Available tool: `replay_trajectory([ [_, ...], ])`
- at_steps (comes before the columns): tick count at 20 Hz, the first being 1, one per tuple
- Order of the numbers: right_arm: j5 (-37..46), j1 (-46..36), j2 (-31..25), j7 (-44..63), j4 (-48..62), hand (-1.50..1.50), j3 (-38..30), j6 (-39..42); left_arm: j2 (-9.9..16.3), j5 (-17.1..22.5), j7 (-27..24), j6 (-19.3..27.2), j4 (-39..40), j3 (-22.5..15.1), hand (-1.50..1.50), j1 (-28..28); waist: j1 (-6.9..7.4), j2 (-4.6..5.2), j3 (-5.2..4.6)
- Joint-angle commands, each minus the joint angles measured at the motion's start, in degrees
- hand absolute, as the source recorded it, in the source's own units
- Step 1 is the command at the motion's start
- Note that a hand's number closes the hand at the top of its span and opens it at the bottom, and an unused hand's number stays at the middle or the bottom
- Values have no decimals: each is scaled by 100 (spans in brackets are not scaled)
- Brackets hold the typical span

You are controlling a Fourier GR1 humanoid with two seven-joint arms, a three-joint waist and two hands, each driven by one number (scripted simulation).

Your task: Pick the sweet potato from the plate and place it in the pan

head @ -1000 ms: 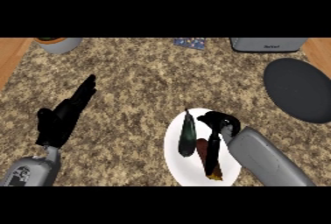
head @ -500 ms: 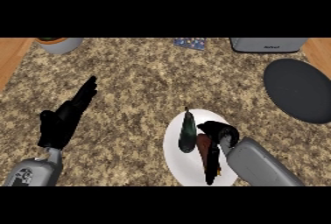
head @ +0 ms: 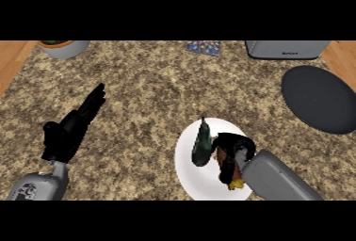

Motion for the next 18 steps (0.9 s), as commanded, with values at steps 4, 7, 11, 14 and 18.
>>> replay_trajectory([
  [4,-163,234,103,281,12,150,32,609,-60,-121,148,30,100,65,0,-167,-22,117,80],
  [7,87,450,379,213,115,150,245,325,-59,-14,53,-152,93,61,0,-67,-11,123,79],
  [11,403,437,223,346,-377,150,10,301,-224,-244,481,64,-271,-37,0,-91,-20,105,82],
  [14,1527,977,-572,-761,-1777,150,290,-805,-80,-70,295,-38,-85,227,0,-47,-167,52,84],
  [18,2367,1135,-1515,-1900,-2698,150,-21,-1782,-11,-111,107,-40,-119,259,0,254,-337,-11,97],
])
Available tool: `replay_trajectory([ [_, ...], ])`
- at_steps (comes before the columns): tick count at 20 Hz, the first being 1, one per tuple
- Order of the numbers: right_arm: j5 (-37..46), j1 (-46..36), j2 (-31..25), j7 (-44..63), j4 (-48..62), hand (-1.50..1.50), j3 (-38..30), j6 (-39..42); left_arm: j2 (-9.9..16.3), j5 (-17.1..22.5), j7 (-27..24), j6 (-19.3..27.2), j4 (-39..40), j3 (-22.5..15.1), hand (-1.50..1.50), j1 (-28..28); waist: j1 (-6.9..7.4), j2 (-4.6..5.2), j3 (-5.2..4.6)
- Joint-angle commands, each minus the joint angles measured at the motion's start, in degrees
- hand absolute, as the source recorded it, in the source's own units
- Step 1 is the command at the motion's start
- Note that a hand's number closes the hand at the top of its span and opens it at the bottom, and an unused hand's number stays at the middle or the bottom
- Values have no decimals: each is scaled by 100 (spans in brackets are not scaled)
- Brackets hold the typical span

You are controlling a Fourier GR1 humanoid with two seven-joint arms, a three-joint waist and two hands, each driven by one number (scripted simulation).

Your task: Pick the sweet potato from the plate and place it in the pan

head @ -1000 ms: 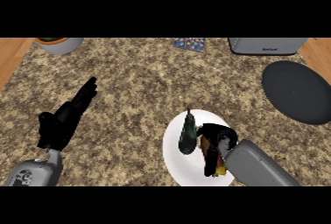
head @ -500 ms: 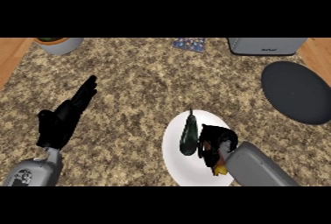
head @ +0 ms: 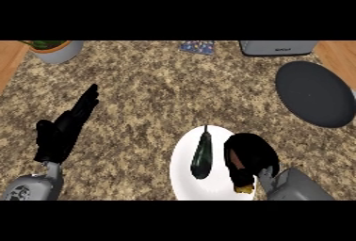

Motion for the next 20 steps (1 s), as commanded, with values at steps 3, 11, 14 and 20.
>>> replay_trajectory([
  [3,1148,919,-1050,-918,-1670,150,-148,-1433,85,4,87,19,-119,128,0,27,-120,21,18],
  [11,2147,1800,-1776,-1272,-3413,150,-1094,-2970,-68,-65,36,86,-26,80,0,-23,-108,64,15],
  [14,2085,2615,-1969,-1207,-4000,150,-1564,-3195,-111,-2,-76,-103,-49,18,0,36,24,91,10],
  [20,1223,2839,-1506,-1832,-3313,150,-2560,-3637,-67,-35,-143,-285,29,120,0,-23,177,119,10],
])
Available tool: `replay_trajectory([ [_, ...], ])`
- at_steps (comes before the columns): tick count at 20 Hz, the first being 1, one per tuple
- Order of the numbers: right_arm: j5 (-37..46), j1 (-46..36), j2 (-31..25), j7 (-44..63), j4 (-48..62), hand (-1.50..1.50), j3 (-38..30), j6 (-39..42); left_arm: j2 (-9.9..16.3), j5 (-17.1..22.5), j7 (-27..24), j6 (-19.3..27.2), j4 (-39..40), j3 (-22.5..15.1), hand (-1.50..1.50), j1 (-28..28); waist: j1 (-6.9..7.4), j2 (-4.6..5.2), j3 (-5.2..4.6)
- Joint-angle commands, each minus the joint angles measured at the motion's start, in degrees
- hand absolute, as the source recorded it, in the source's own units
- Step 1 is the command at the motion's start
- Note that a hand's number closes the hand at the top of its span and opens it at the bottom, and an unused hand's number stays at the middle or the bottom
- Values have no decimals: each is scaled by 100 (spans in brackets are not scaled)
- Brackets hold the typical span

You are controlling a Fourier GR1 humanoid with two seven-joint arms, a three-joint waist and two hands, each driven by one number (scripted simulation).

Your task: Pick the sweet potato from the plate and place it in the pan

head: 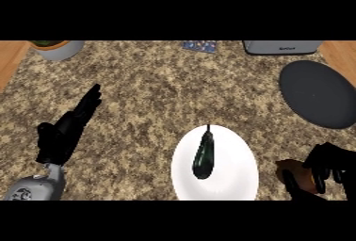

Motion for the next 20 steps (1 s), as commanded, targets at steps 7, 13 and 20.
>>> replay_trajectory([
  [7,-1912,-4,595,-2361,2121,150,-1517,-544,-201,-166,-93,-76,58,-104,0,6,125,30,4],
  [13,-1773,-1672,688,-3018,4515,150,-2022,-380,-131,-133,-456,-262,416,93,0,-31,252,65,2],
  [20,-1411,-3283,1014,-3987,7121,150,-2298,-663,-252,-216,-190,-262,186,47,0,-179,310,73,5],
])
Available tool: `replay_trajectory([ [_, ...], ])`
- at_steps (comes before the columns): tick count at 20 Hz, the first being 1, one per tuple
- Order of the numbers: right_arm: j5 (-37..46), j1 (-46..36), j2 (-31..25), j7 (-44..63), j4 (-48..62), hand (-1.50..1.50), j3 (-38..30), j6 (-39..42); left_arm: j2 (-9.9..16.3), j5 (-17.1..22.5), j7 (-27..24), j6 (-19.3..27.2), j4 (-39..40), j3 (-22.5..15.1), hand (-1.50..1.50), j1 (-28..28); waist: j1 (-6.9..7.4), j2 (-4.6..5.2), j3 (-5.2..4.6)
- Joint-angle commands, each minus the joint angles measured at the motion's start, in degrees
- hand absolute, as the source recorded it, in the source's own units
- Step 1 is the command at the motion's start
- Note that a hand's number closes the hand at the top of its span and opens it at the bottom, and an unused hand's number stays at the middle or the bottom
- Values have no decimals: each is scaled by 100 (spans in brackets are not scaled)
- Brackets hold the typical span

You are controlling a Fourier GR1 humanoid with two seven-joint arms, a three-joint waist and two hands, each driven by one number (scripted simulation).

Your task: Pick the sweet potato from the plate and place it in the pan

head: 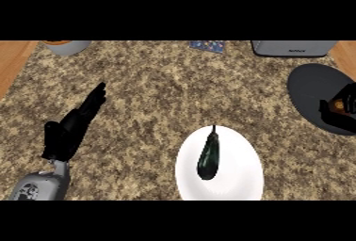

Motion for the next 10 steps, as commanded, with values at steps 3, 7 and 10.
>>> replay_trajectory([
  [3,-64,-1158,64,-1466,2340,150,-513,-36,-8,63,247,-94,53,195,0,-348,-8,2,1],
  [7,166,-2128,146,-1973,3876,150,-628,-280,-30,35,-240,-222,318,175,0,-136,87,38,5],
  [10,88,-2466,-110,-2565,4687,150,-919,-225,-217,-32,105,-79,76,58,0,-278,112,46,10],
])
